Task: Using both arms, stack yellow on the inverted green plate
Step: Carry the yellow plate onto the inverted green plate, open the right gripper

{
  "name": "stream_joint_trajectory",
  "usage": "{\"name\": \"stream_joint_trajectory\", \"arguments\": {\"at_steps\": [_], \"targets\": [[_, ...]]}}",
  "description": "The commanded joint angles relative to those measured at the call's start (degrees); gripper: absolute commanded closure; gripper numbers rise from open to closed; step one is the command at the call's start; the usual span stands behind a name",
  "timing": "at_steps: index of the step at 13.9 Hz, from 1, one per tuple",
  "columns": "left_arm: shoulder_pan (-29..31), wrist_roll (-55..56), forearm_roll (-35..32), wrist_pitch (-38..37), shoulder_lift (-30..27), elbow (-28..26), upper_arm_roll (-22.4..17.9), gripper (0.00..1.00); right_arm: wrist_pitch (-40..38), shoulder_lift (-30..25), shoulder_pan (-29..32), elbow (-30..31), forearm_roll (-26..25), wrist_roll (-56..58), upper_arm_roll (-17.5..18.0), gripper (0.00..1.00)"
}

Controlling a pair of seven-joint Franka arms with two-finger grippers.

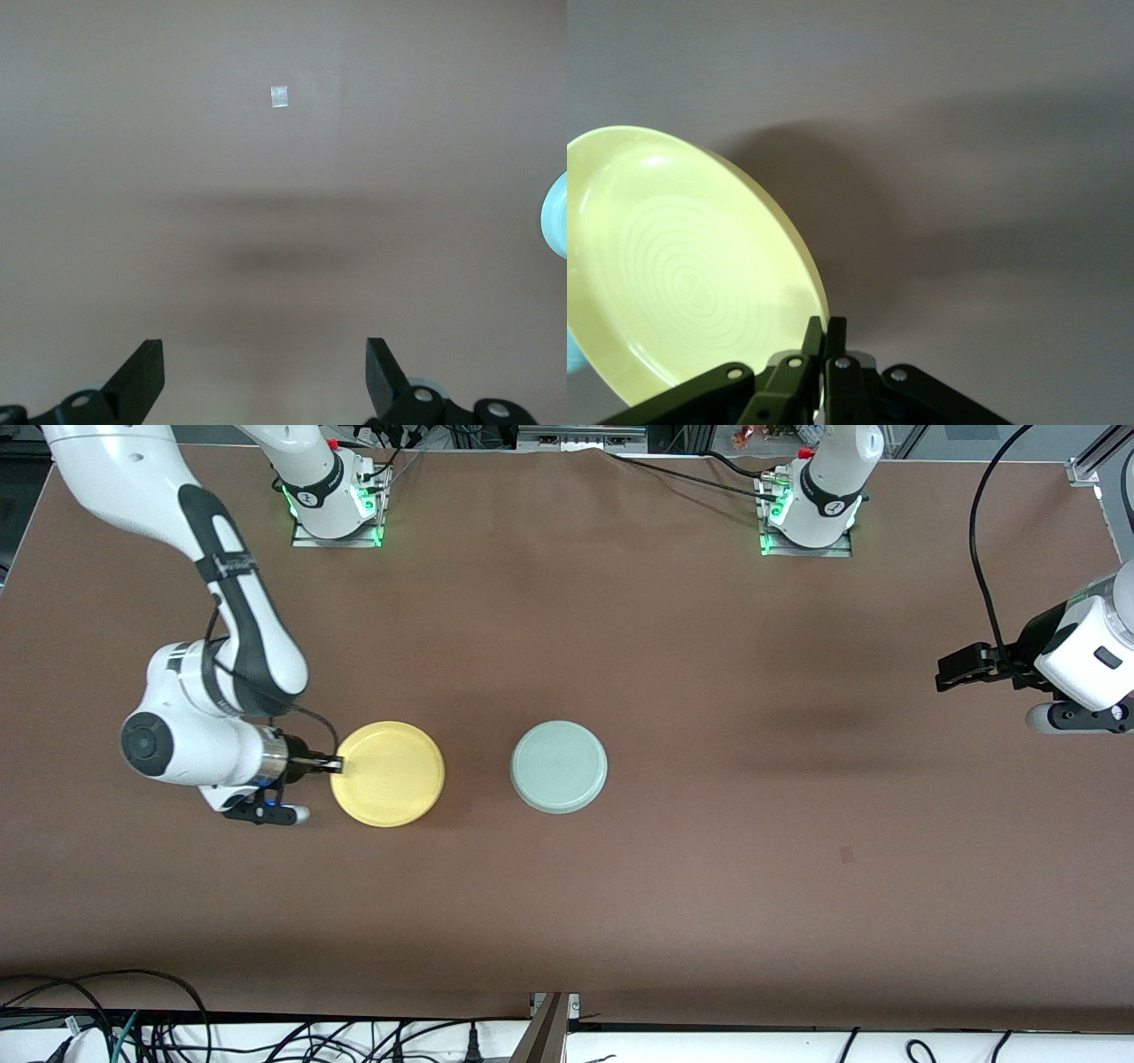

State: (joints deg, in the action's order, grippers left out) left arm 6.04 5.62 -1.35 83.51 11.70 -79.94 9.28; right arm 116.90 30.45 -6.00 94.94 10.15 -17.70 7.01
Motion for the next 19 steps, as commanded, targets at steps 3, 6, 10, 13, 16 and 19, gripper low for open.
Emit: {"name": "stream_joint_trajectory", "arguments": {"at_steps": [3, 6, 10, 13, 16, 19], "targets": [[0.0, -0.7, 1.7, 0.3, -0.2, 0.2, -0.1, 0.00, 6.7, 4.6, -9.6, -3.0, 0.8, -12.8, 1.2, 1.00], [0.2, -0.8, 1.7, 0.3, -0.2, 0.2, -0.1, 0.00, 14.4, 6.9, -15.8, -3.0, 3.6, -19.9, 1.2, 1.00], [0.1, -0.7, 1.8, 0.3, -0.2, 0.2, -0.1, 0.00, 14.7, 8.0, -19.7, -3.0, 3.4, -23.2, 1.3, 1.00], [0.2, -0.8, 1.8, 0.3, -0.2, 0.2, -0.1, 0.00, 14.7, 8.7, -20.5, -3.0, 3.1, -23.2, 1.2, 1.00], [0.1, -0.8, 1.8, 0.3, -0.2, 0.2, -0.1, 0.00, 13.7, 8.0, -19.8, -3.0, 3.2, -23.2, 0.8, 0.00], [0.1, -0.8, 1.8, 0.3, -0.2, 0.2, -0.1, 0.00, 7.8, 3.4, -19.6, -3.4, 3.0, -23.1, -2.3, 0.00]]}}
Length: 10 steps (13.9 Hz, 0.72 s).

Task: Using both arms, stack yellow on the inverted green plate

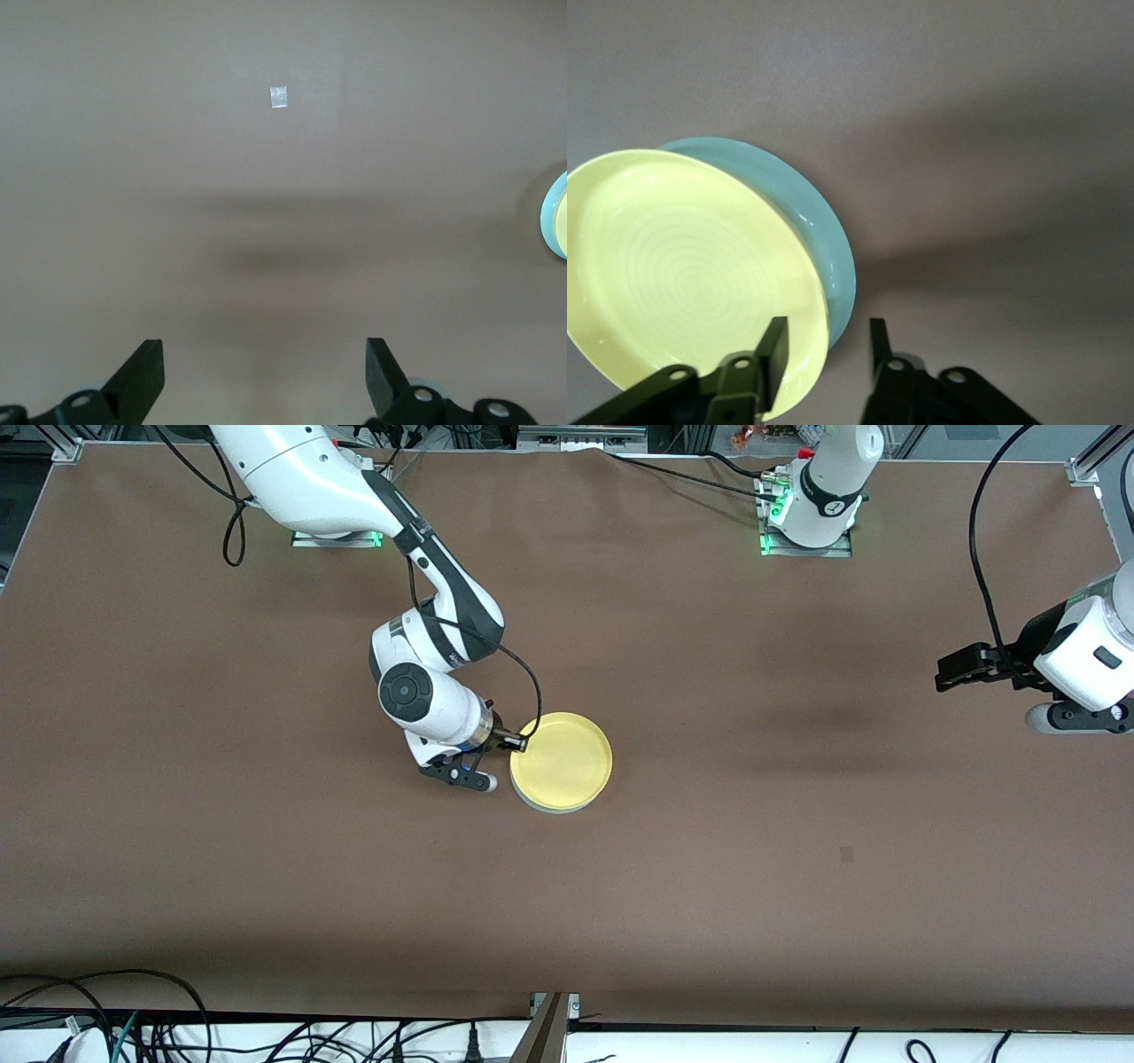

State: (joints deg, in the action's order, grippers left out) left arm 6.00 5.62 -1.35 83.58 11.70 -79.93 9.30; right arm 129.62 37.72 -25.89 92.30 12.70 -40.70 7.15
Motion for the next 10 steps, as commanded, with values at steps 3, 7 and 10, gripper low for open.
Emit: {"name": "stream_joint_trajectory", "arguments": {"at_steps": [3, 7, 10], "targets": [[0.2, -0.8, 1.8, 0.3, -0.2, 0.2, -0.1, 0.00, -10.9, -10.5, 0.2, -0.7, 0.1, 2.6, -8.5, 0.00], [0.5, -1.1, 1.8, 0.3, 0.0, 0.2, -0.1, 0.00, -23.6, -15.3, -0.4, -3.3, 0.1, 6.4, -17.2, 0.00], [0.5, -1.0, 1.8, 0.3, 0.3, 0.3, -0.1, 0.00, -32.0, -20.2, 6.4, -3.6, -3.6, 14.2, -15.9, 0.00]]}}
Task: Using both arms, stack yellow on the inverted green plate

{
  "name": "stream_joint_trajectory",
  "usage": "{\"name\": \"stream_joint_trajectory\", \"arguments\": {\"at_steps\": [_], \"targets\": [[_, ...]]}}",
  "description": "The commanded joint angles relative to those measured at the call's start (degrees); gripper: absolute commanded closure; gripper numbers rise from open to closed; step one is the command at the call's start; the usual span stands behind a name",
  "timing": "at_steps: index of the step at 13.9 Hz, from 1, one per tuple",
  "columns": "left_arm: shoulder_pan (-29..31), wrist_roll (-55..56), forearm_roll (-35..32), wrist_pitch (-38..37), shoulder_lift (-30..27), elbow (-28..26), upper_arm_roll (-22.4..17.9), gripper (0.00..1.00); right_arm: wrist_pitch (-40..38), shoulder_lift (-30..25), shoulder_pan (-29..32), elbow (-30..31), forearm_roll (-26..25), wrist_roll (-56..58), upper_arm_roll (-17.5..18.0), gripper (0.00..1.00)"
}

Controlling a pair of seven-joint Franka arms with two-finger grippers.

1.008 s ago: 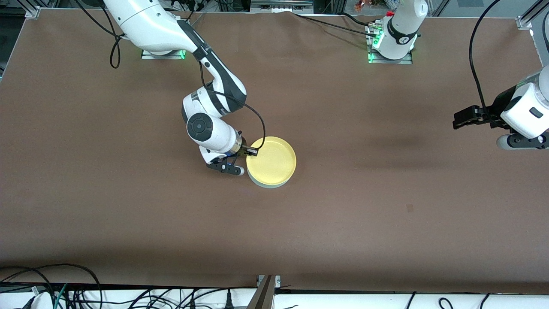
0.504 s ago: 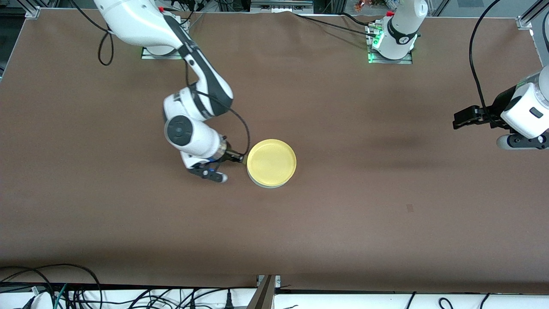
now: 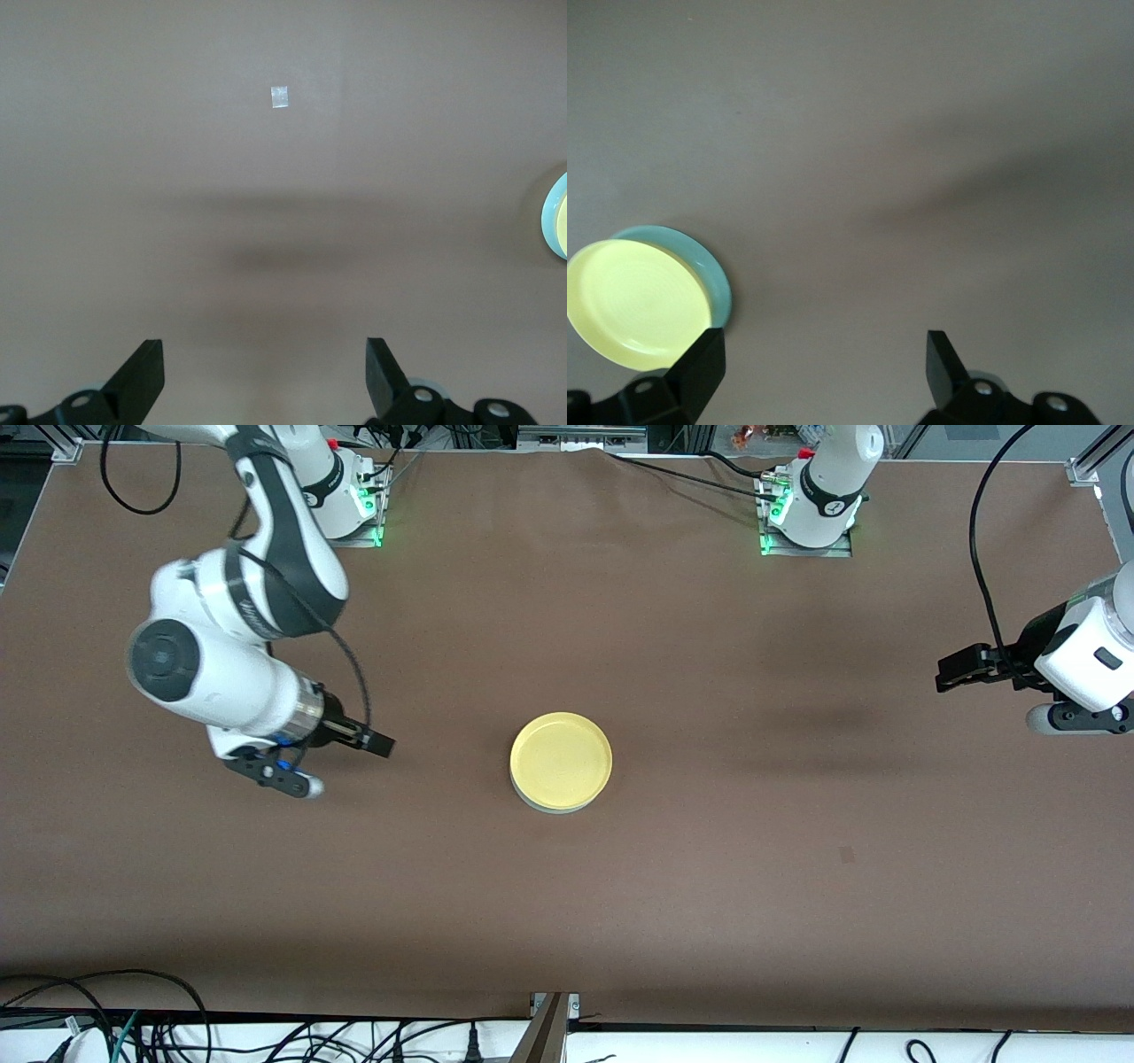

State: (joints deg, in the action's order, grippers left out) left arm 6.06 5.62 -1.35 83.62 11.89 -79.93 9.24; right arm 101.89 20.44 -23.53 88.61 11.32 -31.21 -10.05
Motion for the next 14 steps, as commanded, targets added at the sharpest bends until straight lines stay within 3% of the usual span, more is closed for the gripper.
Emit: {"name": "stream_joint_trajectory", "arguments": {"at_steps": [1, 3, 5, 7, 9, 14], "targets": [[0.4, -1.0, 1.8, 0.2, 0.1, 0.3, 0.0, 0.00, -6.2, -4.6, 6.5, 0.2, -3.2, 8.4, 1.6, 0.00], [0.4, -1.0, 1.8, 0.2, 0.1, 0.3, 0.0, 0.00, -9.5, -8.2, 11.4, 1.2, -8.6, 16.9, 4.1, 0.00], [0.5, -1.1, 1.8, 0.2, 0.2, 0.3, 0.0, 0.00, -11.4, -11.8, 19.5, 3.0, -13.0, 24.7, 9.7, 0.00], [0.4, -1.1, 1.8, 0.2, 0.2, 0.3, 0.0, 0.00, -8.1, -16.3, 23.9, 8.2, -16.7, 28.7, 12.2, 0.00], [0.4, -0.9, 1.8, 0.2, 0.2, 0.3, 0.0, 0.00, -3.7, -21.1, 26.1, 13.8, -15.7, 29.6, 12.9, 0.00], [0.4, -0.8, 1.6, 0.2, 0.2, 0.3, 0.0, 0.00, -4.9, -25.2, 27.7, 14.5, -11.6, 28.8, 11.3, 0.00]]}}
